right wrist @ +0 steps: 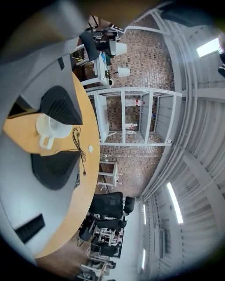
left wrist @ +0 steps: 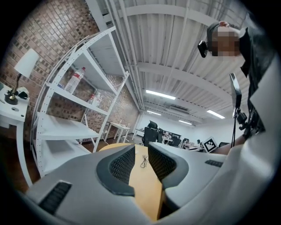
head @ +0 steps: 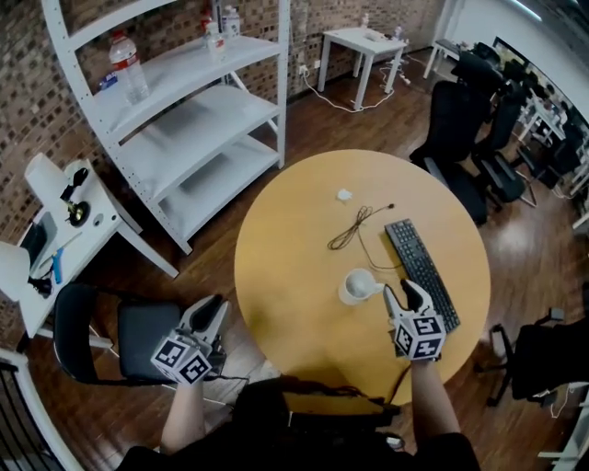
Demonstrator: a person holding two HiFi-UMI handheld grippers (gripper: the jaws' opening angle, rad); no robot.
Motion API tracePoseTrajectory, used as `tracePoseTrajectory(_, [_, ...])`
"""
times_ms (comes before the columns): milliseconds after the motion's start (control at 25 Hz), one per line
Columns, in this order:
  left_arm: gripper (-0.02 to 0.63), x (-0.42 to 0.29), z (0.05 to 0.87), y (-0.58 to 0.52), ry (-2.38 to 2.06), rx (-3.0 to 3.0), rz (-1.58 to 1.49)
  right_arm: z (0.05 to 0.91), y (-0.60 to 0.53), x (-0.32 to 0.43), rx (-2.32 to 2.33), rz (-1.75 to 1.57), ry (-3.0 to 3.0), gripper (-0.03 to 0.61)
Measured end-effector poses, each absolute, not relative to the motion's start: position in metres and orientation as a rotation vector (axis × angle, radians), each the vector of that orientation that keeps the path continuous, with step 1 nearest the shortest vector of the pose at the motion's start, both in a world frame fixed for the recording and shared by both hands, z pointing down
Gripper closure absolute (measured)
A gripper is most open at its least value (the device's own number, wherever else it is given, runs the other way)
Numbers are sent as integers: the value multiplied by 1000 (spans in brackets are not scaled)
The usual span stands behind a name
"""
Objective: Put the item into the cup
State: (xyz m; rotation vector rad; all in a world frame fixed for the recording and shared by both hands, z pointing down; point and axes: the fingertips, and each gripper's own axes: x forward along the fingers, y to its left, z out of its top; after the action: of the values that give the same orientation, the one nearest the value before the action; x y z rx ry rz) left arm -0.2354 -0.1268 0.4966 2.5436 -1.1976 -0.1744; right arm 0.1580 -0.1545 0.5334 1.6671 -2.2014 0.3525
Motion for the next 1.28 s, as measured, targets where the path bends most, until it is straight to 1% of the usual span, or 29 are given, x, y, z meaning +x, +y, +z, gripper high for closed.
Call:
tracePoseTrajectory(400, [525, -116, 483, -147, -832, 2712, -129, 497, -49, 267, 2092, 397, -2137, 385])
tracePoseTrajectory(520, [525, -81, 474, -149, -718, 2768, -109, 478, -16, 289, 2275, 395, -2103, 413])
tracePoseTrajectory(600, [525, -68, 468, -150, -677, 2797, -113, 473, 3, 298, 2370, 385, -2095, 449])
tracePoseTrajectory(720, [525, -64, 457, -157, -682, 2821, -137, 478, 25, 310, 2445, 357, -2066, 508])
tracePoseTrajectory(800, [525, -66, 454, -159, -688, 2825, -141, 484, 34, 317, 2467, 361, -2041, 568])
tracePoseTrajectory(920, [525, -73, 456, -156, -695, 2812, -137, 489, 35, 315, 2457, 388, -2045, 569])
tracePoseTrajectory(1280, [525, -103, 473, -144, -808, 2759, -90, 503, 6, 277, 2301, 401, -2105, 569])
